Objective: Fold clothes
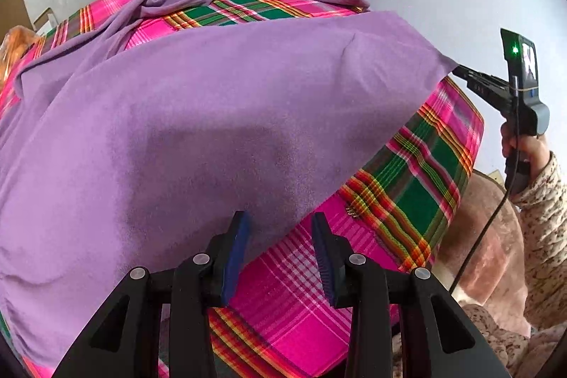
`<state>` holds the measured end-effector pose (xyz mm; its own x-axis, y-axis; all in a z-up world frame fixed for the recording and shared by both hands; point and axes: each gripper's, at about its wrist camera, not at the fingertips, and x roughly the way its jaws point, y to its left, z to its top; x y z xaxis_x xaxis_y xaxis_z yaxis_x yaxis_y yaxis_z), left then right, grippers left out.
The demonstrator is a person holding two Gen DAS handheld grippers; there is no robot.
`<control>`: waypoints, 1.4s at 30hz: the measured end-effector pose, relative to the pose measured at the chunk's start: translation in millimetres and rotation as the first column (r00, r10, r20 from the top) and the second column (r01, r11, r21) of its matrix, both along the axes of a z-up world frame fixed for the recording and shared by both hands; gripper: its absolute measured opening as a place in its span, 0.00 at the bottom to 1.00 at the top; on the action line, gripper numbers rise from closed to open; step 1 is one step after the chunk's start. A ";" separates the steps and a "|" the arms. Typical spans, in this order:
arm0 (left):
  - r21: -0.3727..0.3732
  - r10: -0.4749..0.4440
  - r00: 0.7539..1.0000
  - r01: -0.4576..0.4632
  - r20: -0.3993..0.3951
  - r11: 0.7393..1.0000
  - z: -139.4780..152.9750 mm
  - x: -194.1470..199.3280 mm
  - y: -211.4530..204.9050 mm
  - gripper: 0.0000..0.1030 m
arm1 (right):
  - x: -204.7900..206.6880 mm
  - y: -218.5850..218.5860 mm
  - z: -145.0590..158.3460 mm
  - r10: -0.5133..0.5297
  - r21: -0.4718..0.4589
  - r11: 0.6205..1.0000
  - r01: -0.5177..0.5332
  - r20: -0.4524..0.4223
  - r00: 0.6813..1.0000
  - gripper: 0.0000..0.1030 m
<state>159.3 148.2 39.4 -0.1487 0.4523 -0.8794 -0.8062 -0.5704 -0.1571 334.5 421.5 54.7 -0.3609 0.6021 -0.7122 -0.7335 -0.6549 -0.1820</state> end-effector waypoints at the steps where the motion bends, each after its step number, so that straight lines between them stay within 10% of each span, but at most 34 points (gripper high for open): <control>1: 0.001 0.001 1.000 -0.001 0.004 1.000 0.1 -0.5 0.0 0.37 | 4.9 5.4 0.1 -0.020 -0.018 1.000 0.020 -0.006 1.000 0.05; 8: 0.012 0.000 1.000 0.000 0.027 1.000 -0.1 -3.1 1.7 0.37 | 14.2 33.5 11.1 -0.039 -0.195 0.981 0.001 -0.190 0.981 0.07; 13: 0.030 0.011 0.998 -0.013 0.061 0.999 -0.4 -9.2 0.1 0.37 | -9.9 45.3 7.2 0.003 -0.307 0.948 -0.083 -0.254 0.967 0.37; 17: 0.063 0.032 0.994 -0.039 0.102 0.997 2.1 -17.3 -2.0 0.37 | -23.9 50.9 -1.0 0.025 -0.380 0.915 -0.133 -0.276 0.961 0.37; 23: 0.122 0.048 0.991 -0.063 0.122 0.991 13.8 -34.9 3.7 0.37 | -25.8 29.3 4.1 0.097 -0.309 0.933 -0.186 -0.283 0.954 0.06; 35: 0.122 0.014 0.988 -0.033 0.153 0.992 6.9 -44.2 21.3 0.37 | -50.5 -15.8 6.1 0.310 -0.292 0.878 -0.379 -0.256 0.916 0.10; 42: 0.098 0.013 0.986 -0.029 0.166 0.995 -3.2 -45.3 27.0 0.37 | -30.7 5.0 22.2 0.258 -0.271 0.897 -0.348 -0.319 0.912 0.16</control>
